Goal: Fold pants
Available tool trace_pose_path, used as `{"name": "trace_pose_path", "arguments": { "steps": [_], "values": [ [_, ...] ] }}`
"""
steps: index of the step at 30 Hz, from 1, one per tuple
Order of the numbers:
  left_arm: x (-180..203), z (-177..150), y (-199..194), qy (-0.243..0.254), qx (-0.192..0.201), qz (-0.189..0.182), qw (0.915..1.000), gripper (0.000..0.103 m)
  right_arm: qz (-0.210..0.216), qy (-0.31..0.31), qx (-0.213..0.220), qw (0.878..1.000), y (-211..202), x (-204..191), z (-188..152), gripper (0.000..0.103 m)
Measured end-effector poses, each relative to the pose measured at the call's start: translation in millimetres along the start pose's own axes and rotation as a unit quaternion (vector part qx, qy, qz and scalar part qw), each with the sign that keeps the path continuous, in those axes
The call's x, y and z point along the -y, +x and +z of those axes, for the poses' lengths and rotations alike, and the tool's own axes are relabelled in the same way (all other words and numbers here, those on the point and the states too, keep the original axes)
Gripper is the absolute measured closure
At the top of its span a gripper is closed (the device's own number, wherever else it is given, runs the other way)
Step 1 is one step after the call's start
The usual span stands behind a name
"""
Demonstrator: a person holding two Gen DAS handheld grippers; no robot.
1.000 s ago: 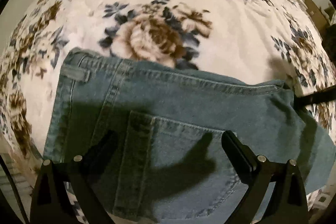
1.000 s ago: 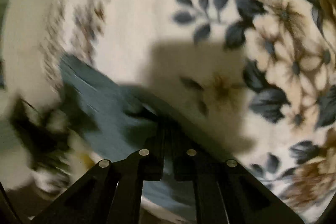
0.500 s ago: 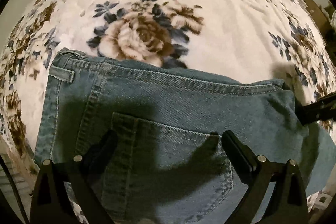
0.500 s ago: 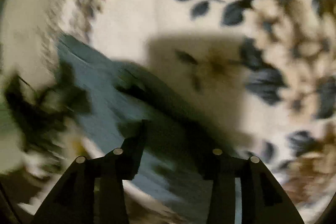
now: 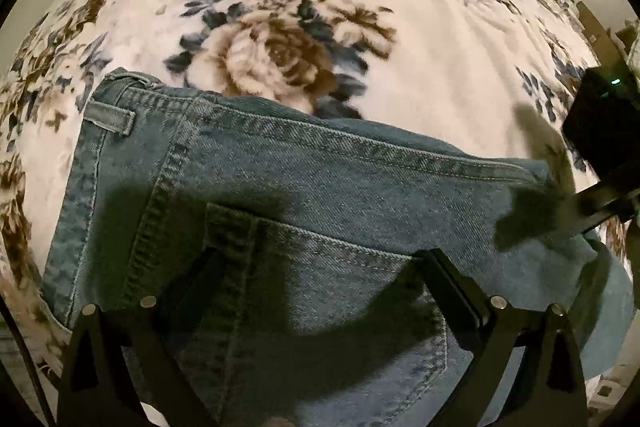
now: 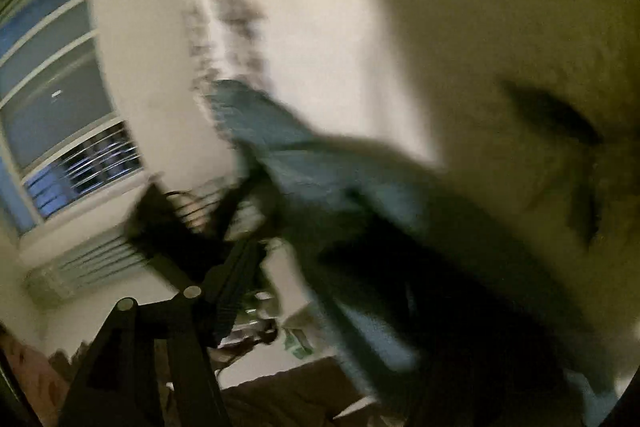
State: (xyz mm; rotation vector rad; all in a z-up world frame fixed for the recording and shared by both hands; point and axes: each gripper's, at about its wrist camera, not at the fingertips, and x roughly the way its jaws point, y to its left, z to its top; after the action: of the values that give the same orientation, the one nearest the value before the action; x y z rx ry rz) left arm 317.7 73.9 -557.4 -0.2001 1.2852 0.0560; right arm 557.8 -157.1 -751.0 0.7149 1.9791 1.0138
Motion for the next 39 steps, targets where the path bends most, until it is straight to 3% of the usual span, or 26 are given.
{"name": "trace_pose_path", "arguments": {
  "steps": [3,6,8,9,12,13,15,16,17,18,20,22,24,25,26,28,29,30,33,34,35,37,39],
  "values": [
    [-2,-2,-2,-0.003,0.000,0.003,1.0000,0.002,0.043,0.010,0.033,0.998,8,-6,11,0.038],
    [-6,-2,-3,-0.008,0.000,-0.001,1.0000,0.002,0.041,0.011,0.062,0.997,5,-8,9,0.042],
    [-7,-4,-2,-0.004,0.002,-0.002,1.0000,0.002,0.008,0.033,0.081,0.996,1,0,0,0.082],
    [-7,-5,-1,0.002,0.002,-0.003,1.0000,0.002,0.007,0.049,0.100,0.994,-5,4,-6,0.083],
    [-5,-9,-3,0.018,0.006,-0.006,0.9998,0.002,0.066,0.067,0.177,0.980,-35,6,-29,0.085],
    [-5,-10,-4,0.022,0.006,-0.010,0.9997,0.002,0.113,0.086,0.200,0.970,-44,14,-38,0.085],
    [-5,-12,-6,0.024,0.005,-0.006,0.9997,0.002,0.154,0.114,0.223,0.956,-48,30,-48,0.084],
    [-5,-12,-6,0.024,0.001,-0.005,0.9997,0.002,0.188,0.137,0.252,0.939,-54,42,-56,0.082],
    [-6,-12,-6,0.024,0.000,-0.005,0.9997,0.002,0.202,0.141,0.250,0.936,-54,47,-57,0.081],
    [-7,-12,-7,0.023,-0.001,-0.005,0.9997,0.002,0.190,0.137,0.241,0.942,-53,46,-54,0.078],
    [-8,-11,-8,0.019,-0.002,-0.005,0.9998,0.002,0.165,0.125,0.197,0.958,-41,37,-42,0.062],
    [-8,-11,-7,0.019,-0.007,-0.003,0.9998,0.002,0.109,0.104,0.166,0.975,-32,18,-26,0.053],
    [-9,-11,-6,0.019,-0.012,-0.002,0.9997,0.002,0.040,0.087,0.161,0.982,-41,-1,-10,0.074],
    [-9,-12,-5,0.024,-0.015,0.003,0.9996,0.002,0.017,0.082,0.181,0.980,-51,-8,-10,0.087],
    [-7,-12,-3,0.034,-0.018,0.004,0.9993,0.002,0.020,0.086,0.208,0.974,-67,-12,-14,0.088],
    [-6,-15,-4,0.048,-0.023,0.010,0.9985,0.002,0.014,0.086,0.277,0.957,-110,-14,-27,0.102],
    [-7,-17,-4,0.050,-0.026,0.010,0.9984,0.002,0.024,0.097,0.315,0.944,-136,-8,-37,0.102],
    [-8,-18,-6,0.050,-0.028,0.011,0.9983,0.002,0.014,0.097,0.328,0.940,-155,-5,-43,0.102],
    [-16,-20,-18,0.016,-0.028,-0.011,0.9994,0.002,-0.096,0.068,0.271,0.955,-166,-16,-52,0.098],
    [-18,-20,-23,0.005,-0.026,-0.016,0.9995,0.002,-0.140,0.057,0.246,0.958,-160,-25,-58,0.088],
    [-19,-21,-29,-0.005,-0.020,-0.024,0.9995,0.002,-0.170,0.050,0.234,0.956,-166,-25,-67,0.063],
    [-17,-25,-42,-0.019,-0.005,-0.029,0.9994,0.002,-0.222,0.032,0.234,0.946,-158,-34,-89,0.036],
    [-11,-29,-52,-0.021,0.007,-0.026,0.9994,0.002,-0.268,0.024,0.251,0.930,-155,-42,-113,0.036]
  ]
}}
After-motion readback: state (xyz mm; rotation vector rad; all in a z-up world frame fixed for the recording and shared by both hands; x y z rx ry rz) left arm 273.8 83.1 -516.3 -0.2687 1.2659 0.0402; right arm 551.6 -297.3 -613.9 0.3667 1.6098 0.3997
